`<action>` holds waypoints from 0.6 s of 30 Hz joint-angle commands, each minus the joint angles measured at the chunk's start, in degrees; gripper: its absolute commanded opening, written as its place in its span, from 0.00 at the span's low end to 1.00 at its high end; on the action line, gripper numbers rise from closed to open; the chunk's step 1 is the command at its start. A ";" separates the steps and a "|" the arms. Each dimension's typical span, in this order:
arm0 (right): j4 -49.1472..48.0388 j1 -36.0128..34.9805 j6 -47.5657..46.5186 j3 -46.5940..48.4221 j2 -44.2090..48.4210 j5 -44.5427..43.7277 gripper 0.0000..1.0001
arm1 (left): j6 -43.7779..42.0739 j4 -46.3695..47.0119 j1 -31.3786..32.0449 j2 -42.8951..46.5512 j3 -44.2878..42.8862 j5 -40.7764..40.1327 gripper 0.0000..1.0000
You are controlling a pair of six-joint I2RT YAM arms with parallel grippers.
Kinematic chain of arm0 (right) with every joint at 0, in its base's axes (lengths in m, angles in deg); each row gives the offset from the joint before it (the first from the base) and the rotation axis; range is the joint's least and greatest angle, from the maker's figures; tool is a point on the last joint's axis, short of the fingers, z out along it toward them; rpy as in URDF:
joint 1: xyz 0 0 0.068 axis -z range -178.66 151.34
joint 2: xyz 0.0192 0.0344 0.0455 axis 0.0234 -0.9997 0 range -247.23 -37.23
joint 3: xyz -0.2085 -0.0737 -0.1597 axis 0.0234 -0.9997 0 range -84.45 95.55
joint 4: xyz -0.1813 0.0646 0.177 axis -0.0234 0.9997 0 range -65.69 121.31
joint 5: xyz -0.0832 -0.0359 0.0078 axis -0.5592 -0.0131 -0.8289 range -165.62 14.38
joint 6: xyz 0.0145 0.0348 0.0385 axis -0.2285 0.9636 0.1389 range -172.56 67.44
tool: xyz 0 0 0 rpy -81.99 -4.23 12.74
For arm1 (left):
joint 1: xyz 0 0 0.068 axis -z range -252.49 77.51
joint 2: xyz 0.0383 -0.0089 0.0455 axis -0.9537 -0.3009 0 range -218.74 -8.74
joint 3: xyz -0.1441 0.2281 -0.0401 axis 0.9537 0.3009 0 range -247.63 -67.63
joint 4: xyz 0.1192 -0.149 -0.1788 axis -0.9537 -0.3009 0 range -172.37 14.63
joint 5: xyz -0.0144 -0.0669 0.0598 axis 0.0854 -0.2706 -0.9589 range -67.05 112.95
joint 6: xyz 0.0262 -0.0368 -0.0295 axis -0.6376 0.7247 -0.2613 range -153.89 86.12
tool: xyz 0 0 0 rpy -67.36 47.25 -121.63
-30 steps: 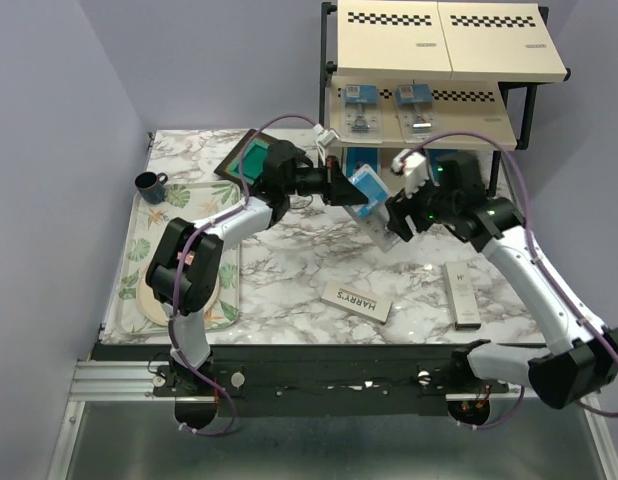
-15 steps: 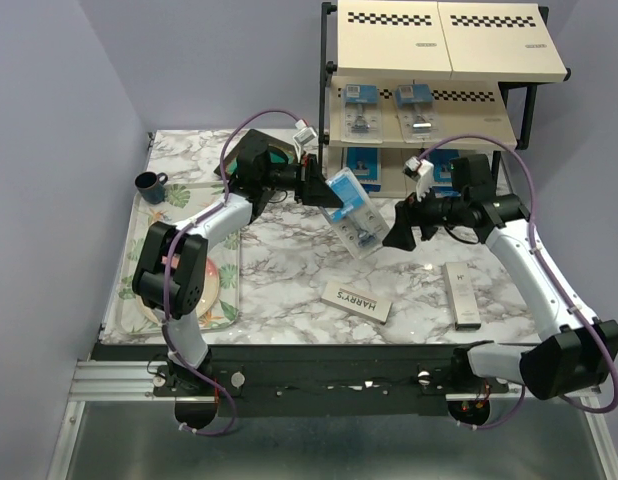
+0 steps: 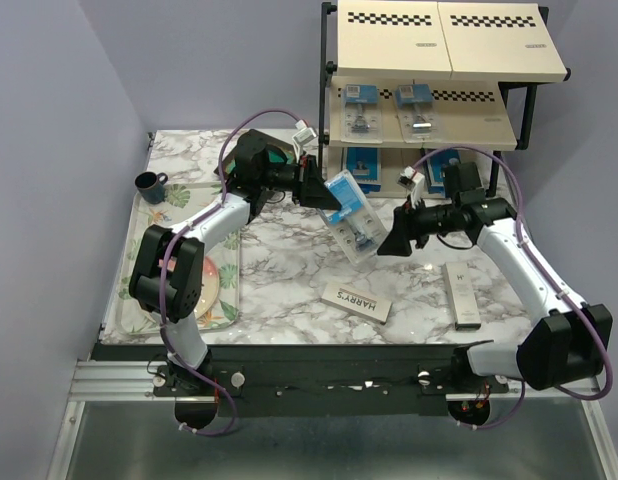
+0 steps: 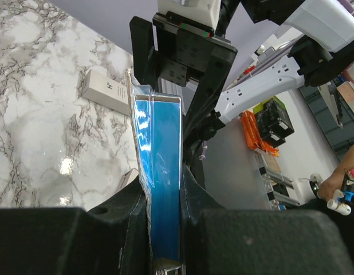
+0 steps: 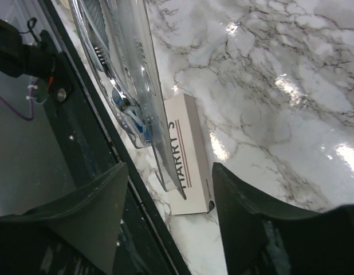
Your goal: Place and organize the shaving razors onto the shelf
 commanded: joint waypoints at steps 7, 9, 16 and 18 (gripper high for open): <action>-4.56 2.25 3.14 -3.55 -0.65 9.07 0.27 | -0.72 -1.67 0.59 1.10 -2.13 0.75 0.18; -6.67 3.48 6.21 -4.34 -0.56 10.82 0.15 | -1.15 -2.46 0.59 1.10 -2.04 -0.56 0.24; -6.42 11.90 12.28 -5.49 0.05 16.36 0.00 | -9.49 -13.14 -0.99 1.10 -4.23 -12.33 0.57; -5.11 14.46 13.43 -4.97 0.31 18.38 0.00 | -12.22 -16.69 -1.60 1.10 -6.16 -15.93 0.61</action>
